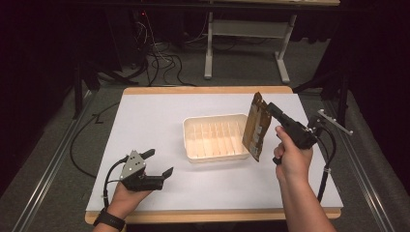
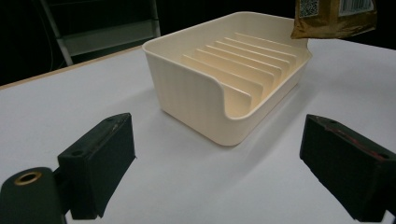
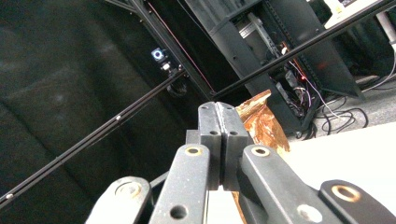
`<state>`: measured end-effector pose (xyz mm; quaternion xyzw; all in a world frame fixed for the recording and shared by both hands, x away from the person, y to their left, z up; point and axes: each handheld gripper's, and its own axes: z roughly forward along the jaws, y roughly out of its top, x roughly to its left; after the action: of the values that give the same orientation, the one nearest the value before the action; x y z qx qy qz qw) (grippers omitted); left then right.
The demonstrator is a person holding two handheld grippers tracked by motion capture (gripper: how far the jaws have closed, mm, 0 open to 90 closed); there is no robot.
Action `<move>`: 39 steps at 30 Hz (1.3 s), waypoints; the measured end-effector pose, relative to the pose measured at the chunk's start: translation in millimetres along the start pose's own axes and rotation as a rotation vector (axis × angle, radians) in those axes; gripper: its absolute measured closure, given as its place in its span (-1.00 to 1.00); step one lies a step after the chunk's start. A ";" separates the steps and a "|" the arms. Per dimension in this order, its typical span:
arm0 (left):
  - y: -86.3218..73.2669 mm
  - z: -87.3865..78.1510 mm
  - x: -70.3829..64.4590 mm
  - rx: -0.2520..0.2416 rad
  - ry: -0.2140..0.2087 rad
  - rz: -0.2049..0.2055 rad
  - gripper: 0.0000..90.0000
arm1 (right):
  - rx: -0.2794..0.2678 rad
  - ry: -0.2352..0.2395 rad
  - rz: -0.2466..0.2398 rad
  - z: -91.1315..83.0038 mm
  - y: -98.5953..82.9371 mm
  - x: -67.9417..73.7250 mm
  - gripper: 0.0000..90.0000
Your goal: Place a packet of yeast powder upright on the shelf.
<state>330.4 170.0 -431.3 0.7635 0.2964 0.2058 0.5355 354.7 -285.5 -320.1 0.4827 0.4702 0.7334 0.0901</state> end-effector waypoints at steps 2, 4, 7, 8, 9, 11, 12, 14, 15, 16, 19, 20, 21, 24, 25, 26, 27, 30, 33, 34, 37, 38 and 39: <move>0.3 -0.8 0.0 -0.001 -0.001 0.001 -0.76 | 0.001 -0.007 0.002 5.3 0.5 -1.5 1.00; 0.5 -1.3 0.2 -0.003 -0.002 0.003 -0.76 | -0.001 -0.011 -0.001 9.5 0.9 -3.2 1.00; 0.4 -1.0 1.0 -0.005 -0.005 -0.003 -0.76 | -0.005 -0.019 -0.007 15.7 3.6 -5.6 1.00; 0.6 -1.0 0.9 -0.006 -0.006 -0.003 -0.76 | -0.006 -0.022 -0.011 17.4 4.5 -6.5 1.00; 0.7 -1.0 0.6 -0.007 -0.008 -0.002 -0.76 | -0.007 -0.023 -0.016 19.1 5.3 -7.2 1.00; 0.9 -0.9 -0.2 -0.008 -0.008 0.002 -0.76 | -0.008 -0.030 -0.016 22.4 6.8 -8.7 1.00; 1.0 -0.8 -0.5 -0.010 -0.008 0.000 -0.76 | -0.006 -0.032 -0.018 24.2 7.3 -9.4 1.00; 1.5 -0.8 -1.0 -0.011 -0.011 0.000 -0.76 | 0.003 -0.037 -0.026 27.8 8.4 -10.4 1.00; 1.8 -0.5 -1.6 -0.012 -0.011 0.002 -0.76 | 0.007 -0.041 -0.026 29.3 8.7 -10.9 1.00; 2.0 -0.2 -2.0 -0.012 -0.011 0.005 -0.76 | 0.012 -0.044 -0.031 30.9 9.1 -11.7 1.00; 2.1 0.4 -2.1 -0.009 -0.014 0.006 -0.76 | 0.020 -0.058 -0.041 35.0 10.3 -12.4 1.00; 2.0 0.6 -2.2 -0.010 -0.014 0.006 -0.76 | 0.022 -0.064 -0.045 36.2 11.0 -12.7 1.00; 1.9 0.7 -2.2 -0.010 -0.014 0.006 -0.76 | 0.021 -0.068 -0.048 37.2 11.7 -13.2 1.00; 2.0 -0.2 -2.4 -0.008 -0.016 0.009 -0.76 | 0.011 -0.082 -0.048 39.2 14.1 -14.5 1.00; 2.0 -0.2 -2.5 -0.010 -0.016 0.009 -0.76 | 0.008 -0.090 -0.054 40.0 14.5 -14.9 1.00; 2.1 -0.2 -2.5 -0.009 -0.017 0.010 -0.76 | 0.008 -0.096 -0.059 40.8 14.9 -15.3 1.00; 2.3 0.0 -2.7 -0.009 -0.017 0.010 -0.76 | 0.007 -0.102 -0.064 41.8 15.1 -15.6 1.00; 2.7 0.1 -2.9 -0.010 -0.018 0.013 -0.76 | 0.006 -0.111 -0.065 44.6 14.9 -17.0 1.00; 2.6 -0.1 -2.5 -0.012 -0.017 0.012 -0.76 | 0.005 -0.127 -0.068 47.1 14.4 -19.8 1.00; 2.7 -0.1 -2.3 -0.011 -0.017 0.012 -0.76 | 0.006 -0.130 -0.067 48.0 14.2 -20.9 1.00; 2.7 -0.1 -2.0 -0.011 -0.017 0.011 -0.76 | 0.005 -0.139 -0.064 51.7 13.0 -23.5 1.00; 2.8 0.0 -2.0 -0.010 -0.016 0.013 -0.76 | 0.007 -0.140 -0.063 53.3 12.4 -24.3 1.00; 2.8 0.1 -1.9 -0.007 -0.017 0.013 -0.76 | 0.009 -0.139 -0.064 54.9 11.6 -25.3 1.00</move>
<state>329.7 168.0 -428.6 0.7651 0.2862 0.2039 0.5395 415.1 -273.6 -321.8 0.5174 0.4814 0.6928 0.1437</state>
